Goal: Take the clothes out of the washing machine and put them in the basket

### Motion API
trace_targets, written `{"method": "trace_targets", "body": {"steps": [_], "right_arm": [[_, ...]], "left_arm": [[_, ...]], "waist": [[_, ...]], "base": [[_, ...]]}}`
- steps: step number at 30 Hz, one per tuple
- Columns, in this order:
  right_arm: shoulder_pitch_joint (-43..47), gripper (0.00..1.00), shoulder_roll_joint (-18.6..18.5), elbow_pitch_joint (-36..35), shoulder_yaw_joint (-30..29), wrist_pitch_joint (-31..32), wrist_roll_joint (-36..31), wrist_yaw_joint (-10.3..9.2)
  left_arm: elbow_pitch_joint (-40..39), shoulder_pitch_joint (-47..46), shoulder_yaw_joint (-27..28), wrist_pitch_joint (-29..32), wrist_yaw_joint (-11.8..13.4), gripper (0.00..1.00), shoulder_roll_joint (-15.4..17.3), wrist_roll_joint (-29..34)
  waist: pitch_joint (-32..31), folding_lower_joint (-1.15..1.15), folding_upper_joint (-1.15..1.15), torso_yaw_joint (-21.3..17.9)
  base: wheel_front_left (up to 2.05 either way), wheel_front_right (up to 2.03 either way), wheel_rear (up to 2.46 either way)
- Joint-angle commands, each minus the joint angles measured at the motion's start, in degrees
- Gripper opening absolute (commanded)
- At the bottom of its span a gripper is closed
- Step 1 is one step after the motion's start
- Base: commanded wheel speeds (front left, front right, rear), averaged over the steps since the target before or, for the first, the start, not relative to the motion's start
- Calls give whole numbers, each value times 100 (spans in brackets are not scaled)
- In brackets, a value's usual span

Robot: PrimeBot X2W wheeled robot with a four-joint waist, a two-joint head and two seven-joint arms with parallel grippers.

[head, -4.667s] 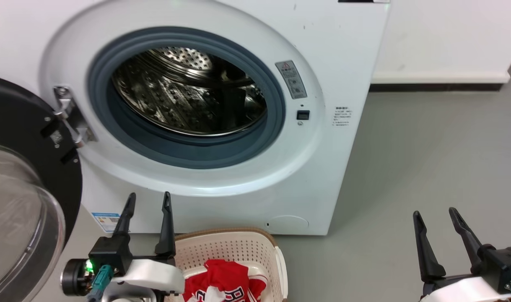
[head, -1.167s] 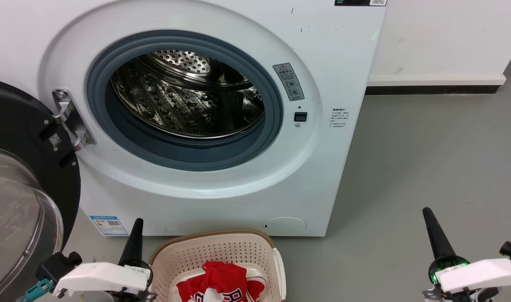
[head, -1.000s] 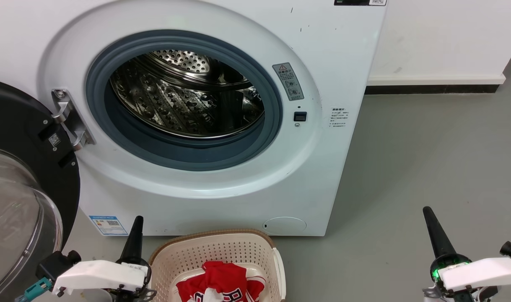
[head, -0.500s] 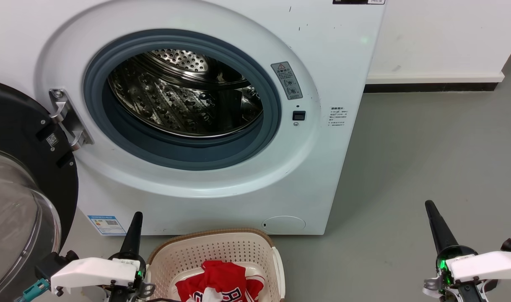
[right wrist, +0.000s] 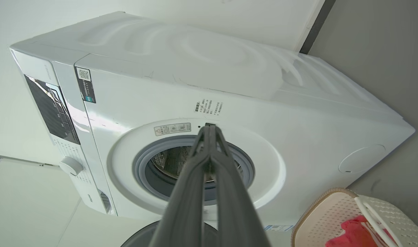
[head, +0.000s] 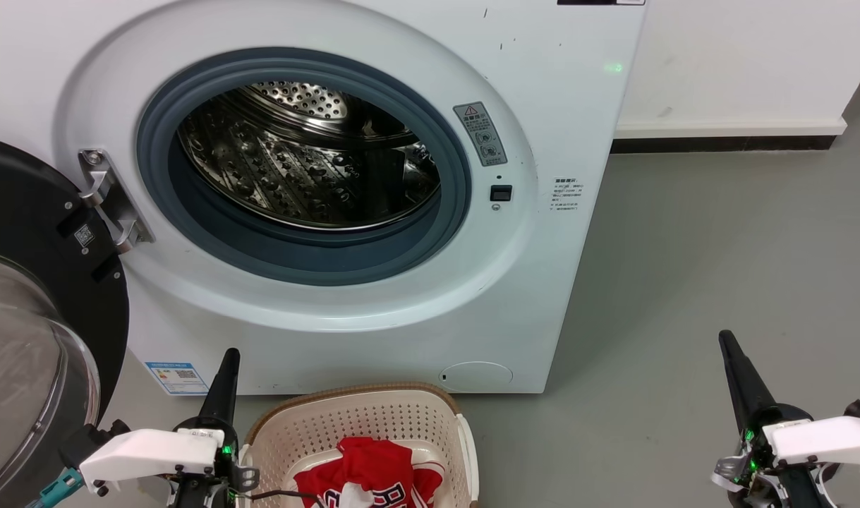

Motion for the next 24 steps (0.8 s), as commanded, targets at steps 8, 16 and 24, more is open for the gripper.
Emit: {"method": "trace_targets", "body": {"steps": [8, 16, 24], "right_arm": [[-208, 0, 0, 110, -47, 61, 451, 1], [-272, 0, 10, 192, -77, 99, 755, 0], [-361, 0, 24, 294, -113, 146, 1116, 0]], "left_arm": [[48, -158, 82, 90, -69, 0, -17, -426], [96, -199, 124, 152, -114, 0, -32, -719], [150, -251, 180, 232, -158, 0, -52, -1075]], "waist": [[13, 0, 0, -14], [24, 0, 0, -25], [38, 0, 0, -40]], "base": [[0, 0, 0], [0, 0, 0], [0, 0, 0]]}}
